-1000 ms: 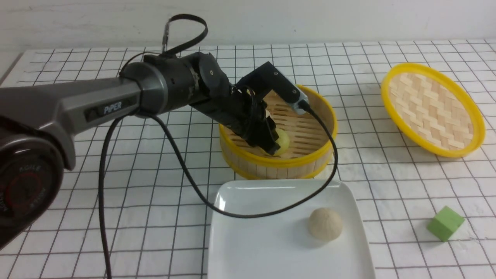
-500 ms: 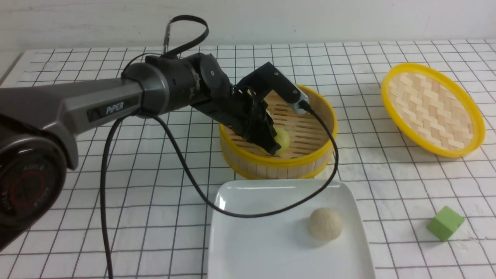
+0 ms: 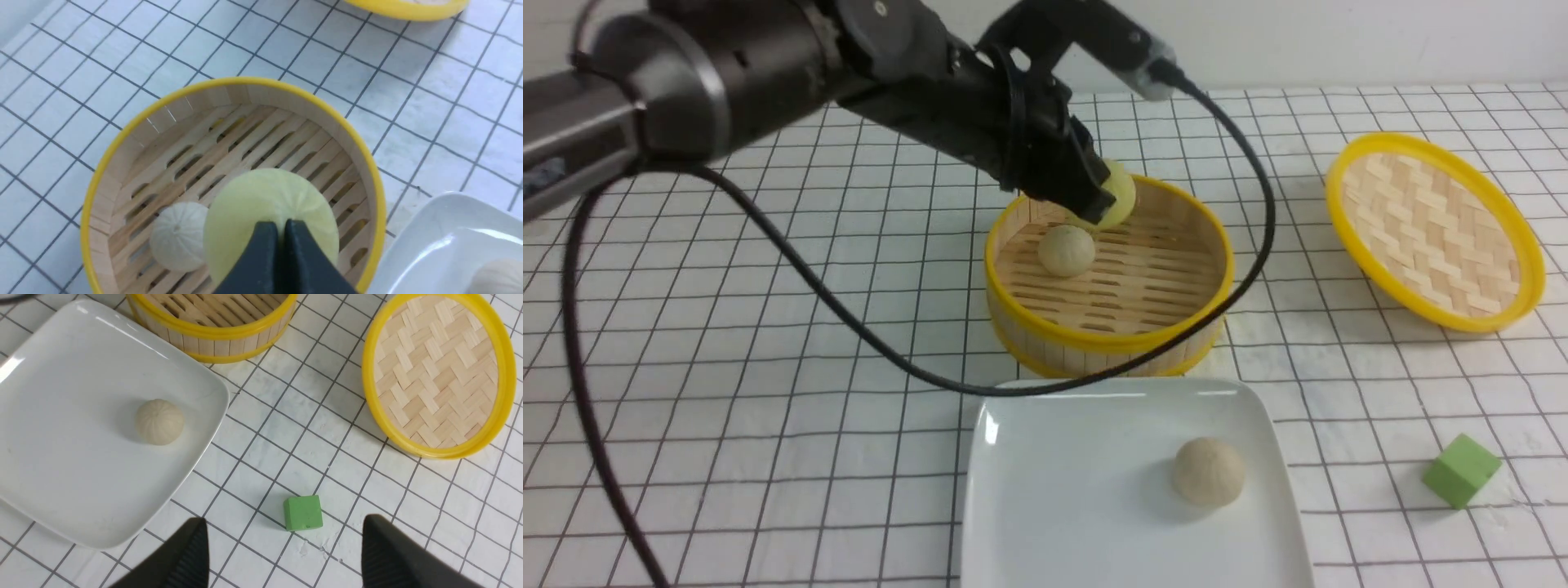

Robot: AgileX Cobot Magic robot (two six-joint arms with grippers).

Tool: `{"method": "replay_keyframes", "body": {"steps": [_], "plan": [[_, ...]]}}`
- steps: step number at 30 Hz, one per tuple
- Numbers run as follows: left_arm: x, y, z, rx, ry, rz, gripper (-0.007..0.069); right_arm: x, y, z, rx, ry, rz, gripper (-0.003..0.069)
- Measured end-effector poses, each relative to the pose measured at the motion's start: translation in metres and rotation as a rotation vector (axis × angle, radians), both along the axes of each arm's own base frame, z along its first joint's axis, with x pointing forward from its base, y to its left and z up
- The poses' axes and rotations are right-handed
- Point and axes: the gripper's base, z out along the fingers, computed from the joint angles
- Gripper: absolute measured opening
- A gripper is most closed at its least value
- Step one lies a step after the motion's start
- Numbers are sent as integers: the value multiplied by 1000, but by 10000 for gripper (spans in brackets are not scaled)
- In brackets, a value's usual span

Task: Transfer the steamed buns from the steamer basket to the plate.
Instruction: Use the left arm to put the steamed stuffed bun into the plate

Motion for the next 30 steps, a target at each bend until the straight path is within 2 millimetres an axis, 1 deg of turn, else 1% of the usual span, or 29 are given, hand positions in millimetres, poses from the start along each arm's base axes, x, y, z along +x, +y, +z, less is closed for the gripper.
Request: {"method": "replay_keyframes", "body": {"steps": [2, 3, 5, 8, 11, 13, 16, 17, 18, 19, 20, 21, 25, 28, 30], "plan": [[-10, 5, 12, -6, 30, 13, 13, 0, 0, 0, 0, 0, 0, 479], [-13, 7, 13, -3, 47, 14, 13, 0, 0, 0, 0, 0, 0, 477], [-25, 12, 18, 8, 138, 26, 14, 0, 0, 0, 0, 0, 0, 473], [-34, 13, 12, 34, 254, 22, 14, 0, 0, 0, 0, 0, 0, 472], [-40, 9, 4, 50, 311, -1, 14, 0, 0, 0, 0, -1, 0, 472], [-48, 1, -6, 66, 340, -32, 14, 0, 0, 0, 1, -2, 0, 472], [-61, -16, -25, 87, 360, -84, 14, 0, 0, 0, 2, -7, -1, 472], [-66, -24, -36, 93, 363, -101, 14, 0, 0, 0, 2, -7, -1, 472], [-67, -24, -38, 96, 367, -101, 14, 0, 0, 0, 2, -7, -1, 472], [-73, -33, -52, 104, 373, -115, 14, 0, 0, 0, 2, -7, -1, 472], [-73, -34, -54, 106, 375, -116, 14, 0, 0, 0, 2, -7, -1, 472], [-77, -40, -72, 125, 395, -120, 14, 0, 0, 0, 2, -7, -1, 472], [-81, -44, -109, 155, 434, -98, 14, 0, 0, 0, 2, -7, -1, 472], [-80, -43, -120, 155, 424, -74, 14, 0, 0, 0, 2, -6, -1, 472], [-77, -43, -122, 148, 398, -64, 15, 0, 0, 0, 5, -5, 1, 472]]}}
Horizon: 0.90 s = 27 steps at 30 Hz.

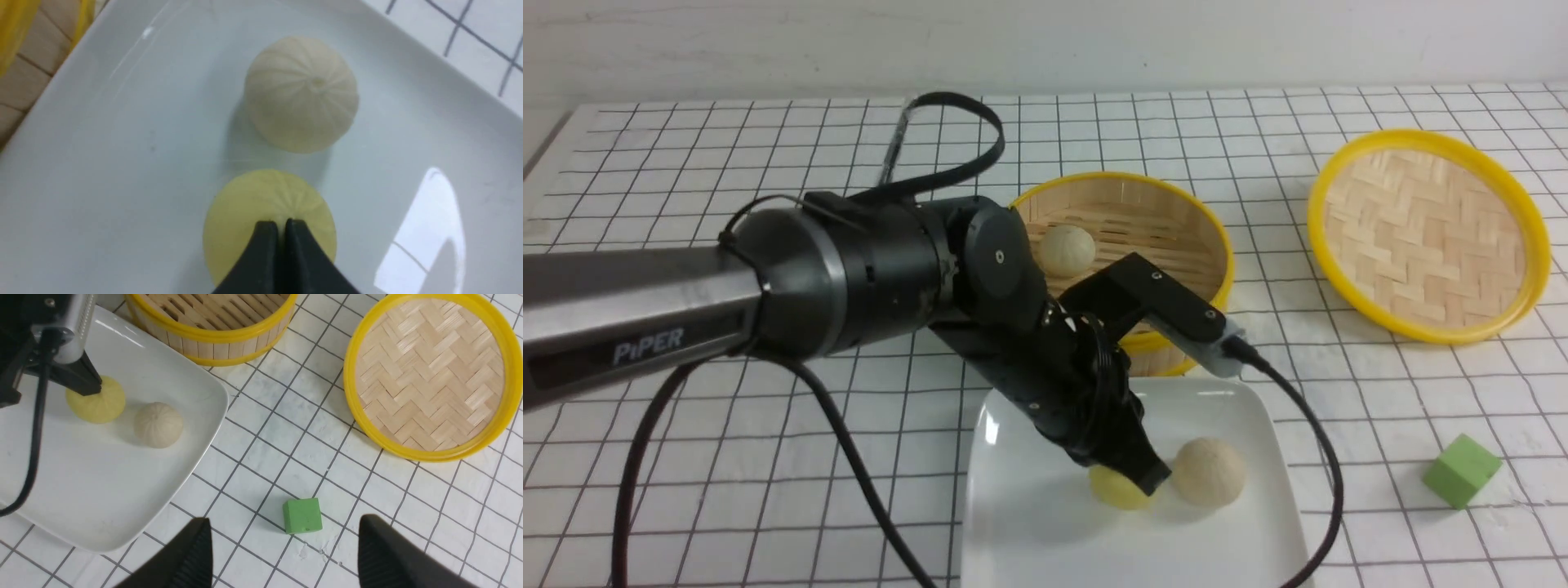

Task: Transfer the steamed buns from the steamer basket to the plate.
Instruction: Use the left arm to put the steamed stuffed bun into the plate

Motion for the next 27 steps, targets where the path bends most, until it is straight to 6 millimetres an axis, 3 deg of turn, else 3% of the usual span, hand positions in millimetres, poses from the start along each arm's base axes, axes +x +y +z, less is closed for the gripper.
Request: {"method": "replay_keyframes", "body": {"steps": [8, 17, 21, 24, 27], "plan": [[7, -2, -1, -24, -63, 19, 15, -1, 2, 0, 16, 5, 8, 472], [13, -4, -22, 29, -64, 2, 55, -1, 2, 0, 17, 5, 12, 472], [13, -4, -21, 30, -69, -1, 132, -1, 2, 0, 18, 5, 12, 472], [12, -3, -14, 18, -83, 0, 270, -1, 2, 0, 17, 5, 12, 472], [8, 0, 8, -26, -114, 24, 377, -1, 2, 0, 17, 6, 12, 472]]}}
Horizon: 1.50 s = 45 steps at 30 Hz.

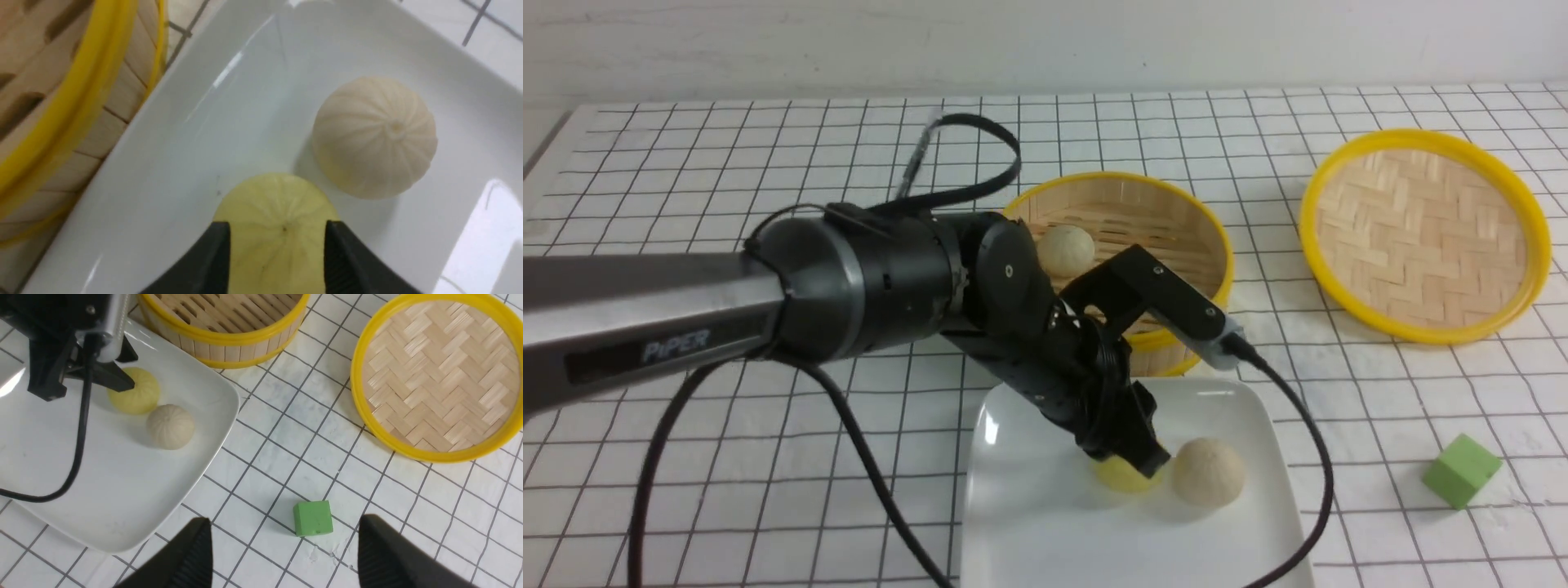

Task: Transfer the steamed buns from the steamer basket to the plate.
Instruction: Use the left arm to put the steamed stuffed bun into the plate, then use the left arm to grab the steamed stuffed bun that is closest to it

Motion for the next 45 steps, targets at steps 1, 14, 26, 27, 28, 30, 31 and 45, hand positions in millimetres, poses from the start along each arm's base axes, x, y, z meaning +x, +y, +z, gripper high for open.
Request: {"method": "replay_keyframes", "body": {"steps": [1, 14, 26, 27, 28, 30, 31, 45], "plan": [[-2, 1, 8, -16, -13, 6, 403, 0, 0, 0, 0, 0, 0, 472], [-6, 36, 98, -141, -361, 147, 378, -1, 2, 0, 22, 7, 11, 472], [63, 81, 120, -37, -379, 458, 347, -1, 3, 1, 28, 1, 26, 472], [71, 78, 121, -16, -373, 456, 347, -1, 3, 1, 29, 1, 26, 472], [77, 76, 120, 13, -367, 443, 347, -1, 3, 1, 29, 1, 26, 472], [89, 69, 119, 43, -355, 421, 347, -1, 3, 1, 29, 1, 26, 472], [95, 65, 118, 52, -350, 409, 347, -1, 3, 1, 29, 1, 26, 472], [142, 30, 58, 101, -229, 303, 347, -1, 3, 1, 29, 1, 26, 472]]}}
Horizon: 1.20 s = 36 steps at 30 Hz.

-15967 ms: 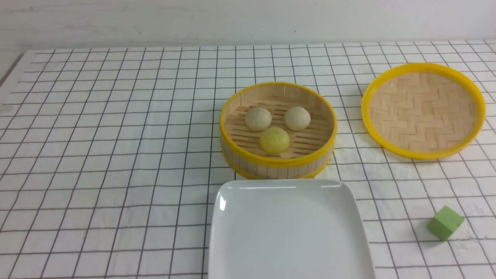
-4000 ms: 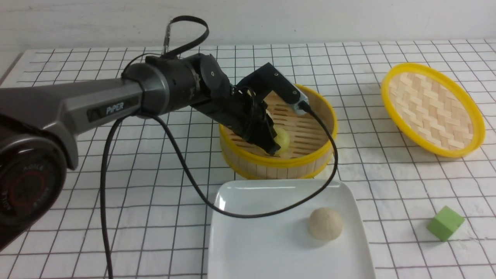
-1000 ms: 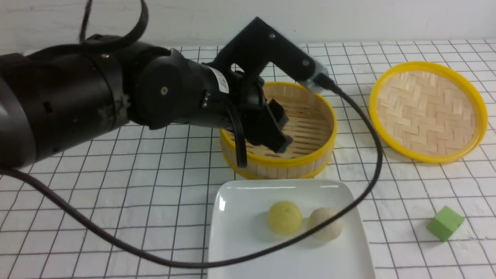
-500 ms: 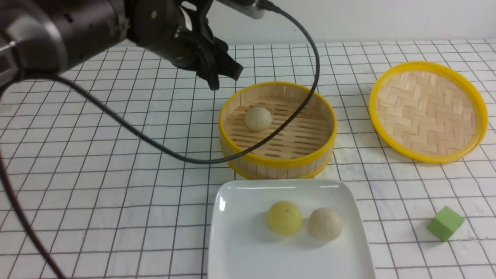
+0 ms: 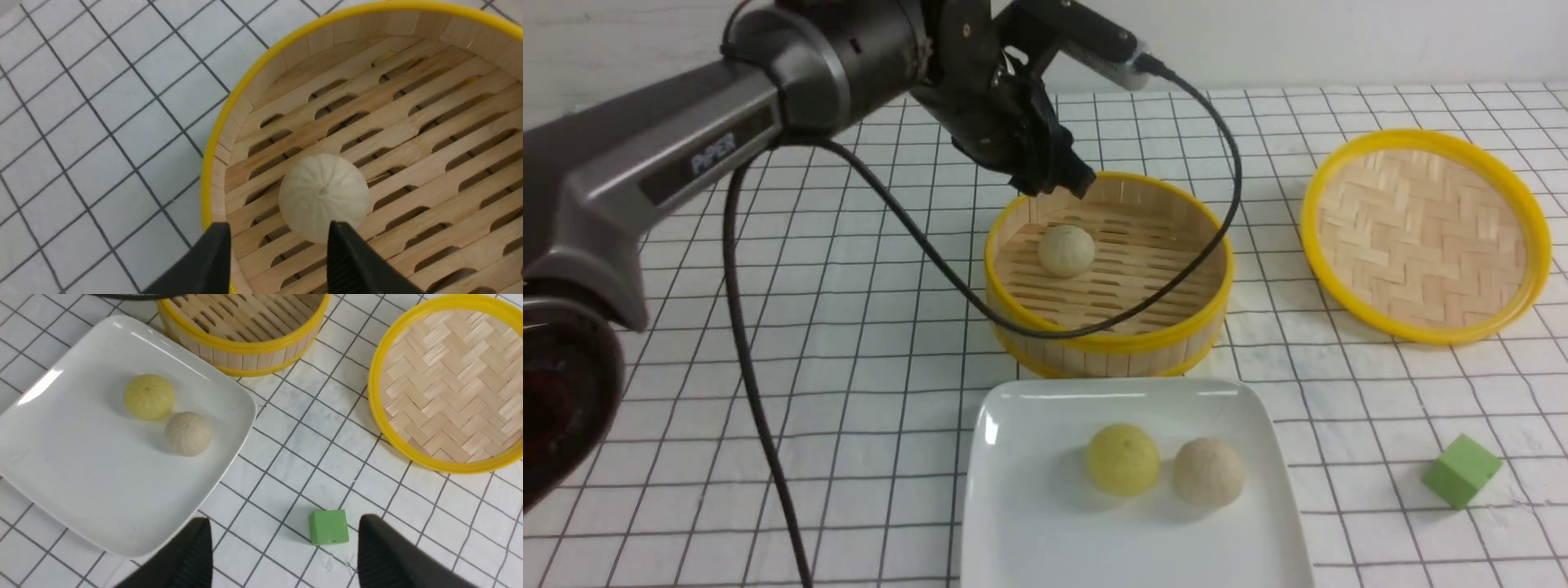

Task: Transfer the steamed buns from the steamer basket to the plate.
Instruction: Use the left arm to grab the steamed stuffed bun that is closest to it

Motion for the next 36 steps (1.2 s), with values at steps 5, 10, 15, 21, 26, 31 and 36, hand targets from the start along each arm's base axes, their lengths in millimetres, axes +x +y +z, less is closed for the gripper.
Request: {"method": "replay_keyframes", "body": {"steps": [5, 10, 15, 21, 26, 31, 36], "plan": [[10, -6, -29, 15, 23, -5, 347, 0, 0, 0, 0, 1, 0, 472], [17, -10, -44, 1, 17, -6, 346, 0, 0, 0, -2, 5, 1, 472], [20, -12, -44, -19, -14, -7, 345, -1, 0, 0, 0, 8, 2, 472], [21, -13, -50, -20, -5, -7, 345, -1, 1, 0, 4, 9, 4, 472], [21, -15, -61, -36, 47, 3, 345, -1, 1, 0, 10, 12, 7, 472], [21, -17, -63, -53, 55, 8, 344, -1, 1, 0, 13, 13, 9, 472], [24, -19, -79, -48, 82, 12, 271, -1, 2, 0, 17, 14, 10, 472]]}}
